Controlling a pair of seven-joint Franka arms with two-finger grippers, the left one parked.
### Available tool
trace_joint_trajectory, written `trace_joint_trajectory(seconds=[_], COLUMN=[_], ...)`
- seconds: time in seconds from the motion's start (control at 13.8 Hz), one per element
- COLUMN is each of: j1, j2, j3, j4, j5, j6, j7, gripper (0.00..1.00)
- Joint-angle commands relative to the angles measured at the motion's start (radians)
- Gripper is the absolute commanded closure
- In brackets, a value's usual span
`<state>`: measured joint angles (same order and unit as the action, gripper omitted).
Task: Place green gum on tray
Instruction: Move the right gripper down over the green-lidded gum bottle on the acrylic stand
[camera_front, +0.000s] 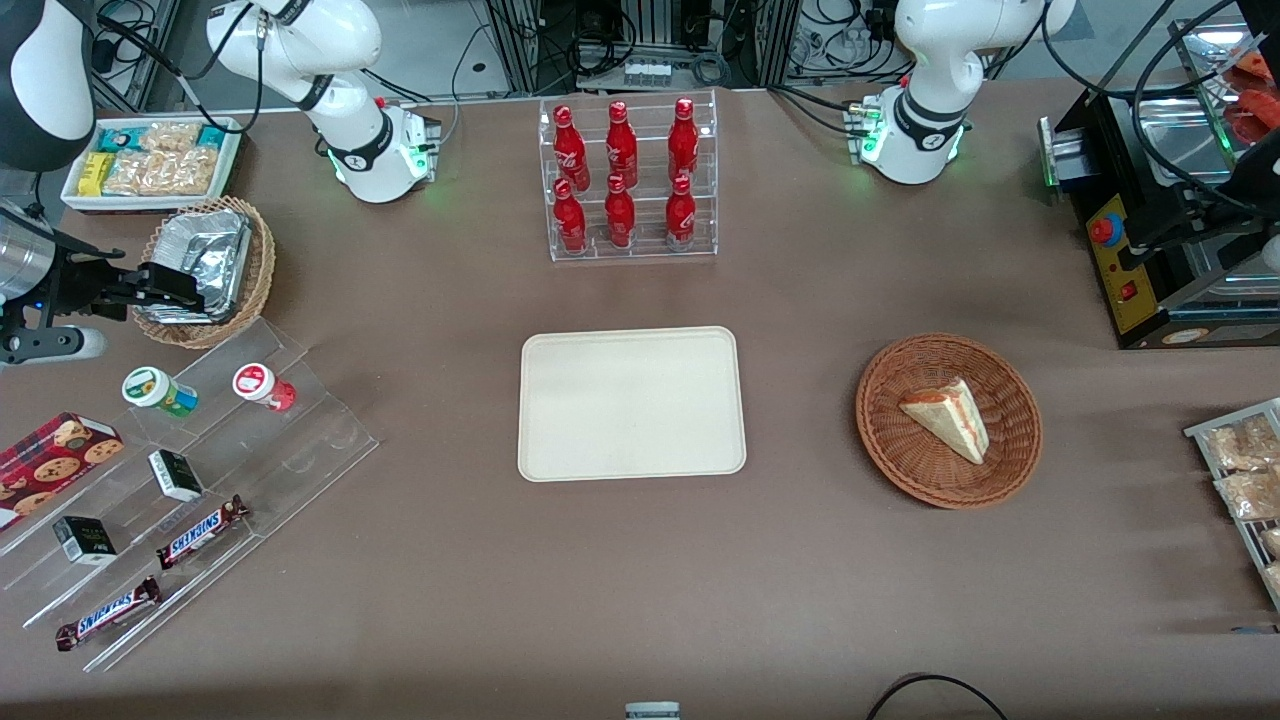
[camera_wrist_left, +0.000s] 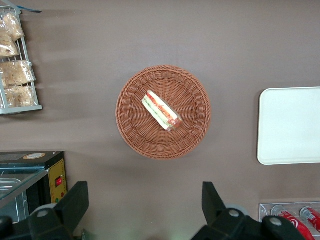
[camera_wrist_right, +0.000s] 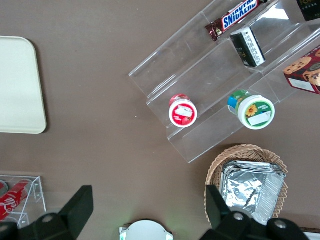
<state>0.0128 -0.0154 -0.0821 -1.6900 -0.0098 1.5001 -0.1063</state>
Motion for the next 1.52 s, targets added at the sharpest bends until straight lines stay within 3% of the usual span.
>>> trace_joint_trajectory(seconds=[0.0, 0.36, 0.65, 1.16, 1.45], j1=[0.003, -0.002, -0.051, -0.189, -0.217], j2=[-0.001, 0.008, 0.014, 0.119, 0.158], j3=[-0.001, -0.004, -0.013, -0.013, -0.015], j4=[0.018, -0.028, -0.109, -0.16, -0.162], j5=[-0.015, -0.01, -0.016, -0.016, -0.016], j6=[-0.018, 0.023, 0.162, 0.379, 0.43], j7=[0.017, -0.039, -0.267, -0.915, -1.021], gripper=[0.0, 0.0, 0.0, 0.0, 0.0])
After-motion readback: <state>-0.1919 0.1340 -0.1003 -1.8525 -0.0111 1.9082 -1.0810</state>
